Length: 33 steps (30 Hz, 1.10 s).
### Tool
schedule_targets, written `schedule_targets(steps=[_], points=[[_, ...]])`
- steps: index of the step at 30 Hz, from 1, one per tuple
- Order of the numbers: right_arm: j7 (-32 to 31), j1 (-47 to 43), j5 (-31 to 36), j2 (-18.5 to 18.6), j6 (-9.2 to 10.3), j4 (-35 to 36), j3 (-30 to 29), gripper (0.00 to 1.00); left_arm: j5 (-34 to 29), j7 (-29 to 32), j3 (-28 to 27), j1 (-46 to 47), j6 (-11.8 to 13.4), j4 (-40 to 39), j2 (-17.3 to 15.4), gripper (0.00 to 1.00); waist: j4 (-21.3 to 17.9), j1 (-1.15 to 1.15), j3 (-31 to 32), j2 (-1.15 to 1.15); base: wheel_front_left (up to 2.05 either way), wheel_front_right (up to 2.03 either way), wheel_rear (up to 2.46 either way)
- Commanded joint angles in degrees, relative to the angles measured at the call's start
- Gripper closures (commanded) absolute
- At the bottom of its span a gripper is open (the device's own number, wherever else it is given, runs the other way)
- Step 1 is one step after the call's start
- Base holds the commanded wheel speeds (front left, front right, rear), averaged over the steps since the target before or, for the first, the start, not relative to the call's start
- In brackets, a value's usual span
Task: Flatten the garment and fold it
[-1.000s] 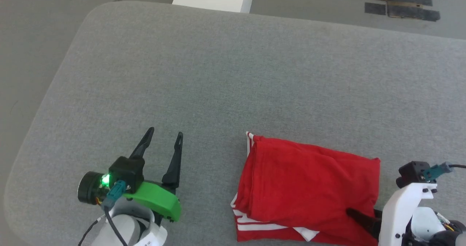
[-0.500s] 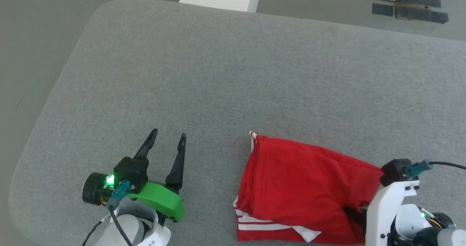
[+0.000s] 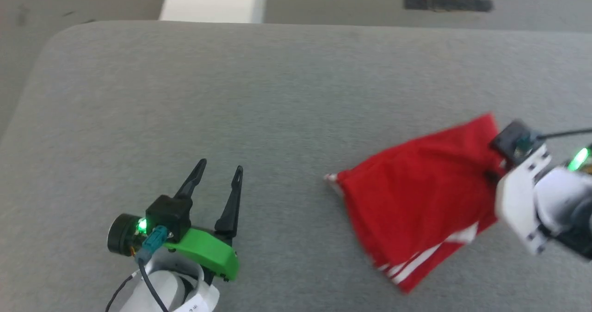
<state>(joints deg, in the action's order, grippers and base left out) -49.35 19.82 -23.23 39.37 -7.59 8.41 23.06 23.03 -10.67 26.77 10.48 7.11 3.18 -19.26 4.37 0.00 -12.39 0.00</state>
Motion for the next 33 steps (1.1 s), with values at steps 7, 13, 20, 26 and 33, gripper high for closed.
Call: schedule_targets(steps=[7,13,20,26,33], points=[[9.07,13.37,0.72,12.30,0.10,-6.84,8.89,1.00,-0.39,1.78,0.75,1.94,0.51,-4.14,0.04,0.00,-13.50,0.00,-9.05,0.00,0.00,0.00,0.00],[16.57,17.23,2.37,17.97,0.10,-16.12,11.36,1.00,-1.18,3.13,0.74,3.88,0.75,-6.95,-0.85,0.00,-16.35,0.00,-13.55,0.00,0.00,0.00,0.00],[27.46,17.78,7.42,22.27,0.10,-28.98,10.85,1.00,-1.90,4.47,0.64,5.91,0.56,-9.80,-2.19,0.00,-15.87,0.00,-17.26,0.00,0.00,0.00,0.00],[34.28,17.30,9.24,20.92,0.10,-40.04,5.55,1.00,-2.46,5.29,0.22,7.00,0.83,-11.92,-3.34,0.00,-14.47,0.00,-19.86,0.00,0.00,0.00,0.00],[40.35,18.30,13.13,18.81,0.10,-48.08,0.21,1.00,-2.69,5.45,0.14,7.57,0.95,-12.69,-3.97,0.00,-13.17,0.00,-21.57,0.00,0.00,0.00,0.00]])
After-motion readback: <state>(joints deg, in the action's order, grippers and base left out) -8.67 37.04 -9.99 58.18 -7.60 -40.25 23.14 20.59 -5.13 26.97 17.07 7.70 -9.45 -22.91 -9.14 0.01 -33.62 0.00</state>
